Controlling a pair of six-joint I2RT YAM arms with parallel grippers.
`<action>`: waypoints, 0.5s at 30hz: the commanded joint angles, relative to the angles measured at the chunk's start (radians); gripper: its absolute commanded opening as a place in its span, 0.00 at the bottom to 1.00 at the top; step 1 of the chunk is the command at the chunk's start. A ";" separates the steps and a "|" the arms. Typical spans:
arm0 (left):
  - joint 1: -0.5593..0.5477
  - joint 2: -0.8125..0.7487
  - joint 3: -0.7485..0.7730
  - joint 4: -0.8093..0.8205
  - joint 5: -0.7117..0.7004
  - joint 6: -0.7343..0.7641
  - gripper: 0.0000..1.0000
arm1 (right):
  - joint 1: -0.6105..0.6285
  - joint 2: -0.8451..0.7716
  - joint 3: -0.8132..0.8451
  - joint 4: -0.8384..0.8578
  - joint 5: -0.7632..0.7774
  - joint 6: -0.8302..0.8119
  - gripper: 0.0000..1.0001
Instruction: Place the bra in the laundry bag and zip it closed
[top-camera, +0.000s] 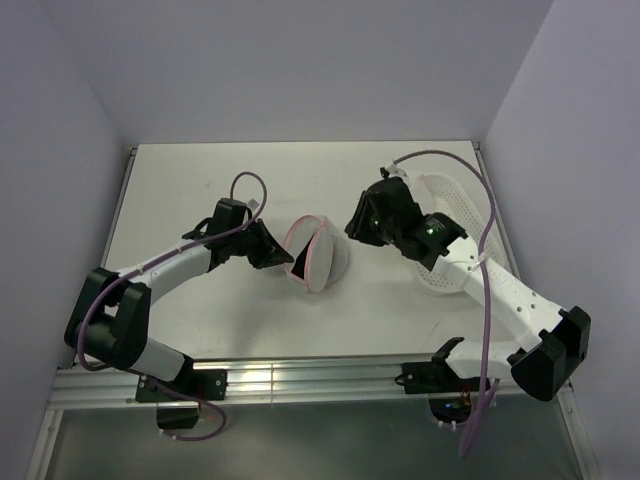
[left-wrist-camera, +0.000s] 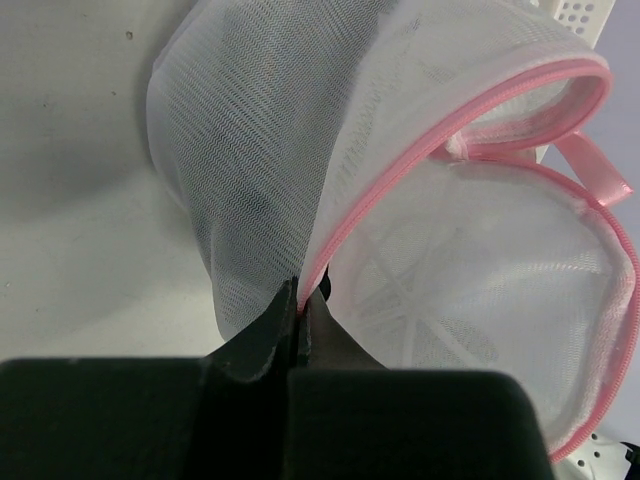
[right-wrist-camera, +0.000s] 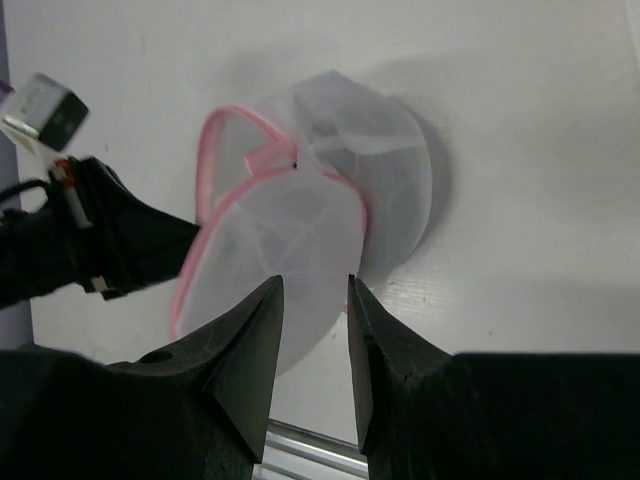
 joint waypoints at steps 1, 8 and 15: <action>0.006 0.001 0.040 0.005 0.022 0.022 0.00 | 0.005 -0.035 -0.136 0.205 -0.104 -0.031 0.40; 0.009 -0.007 0.065 -0.035 0.011 0.040 0.00 | 0.057 -0.003 -0.253 0.401 -0.231 -0.024 0.40; 0.008 -0.020 0.075 -0.054 -0.006 0.069 0.00 | 0.077 0.195 -0.137 0.476 -0.264 -0.007 0.40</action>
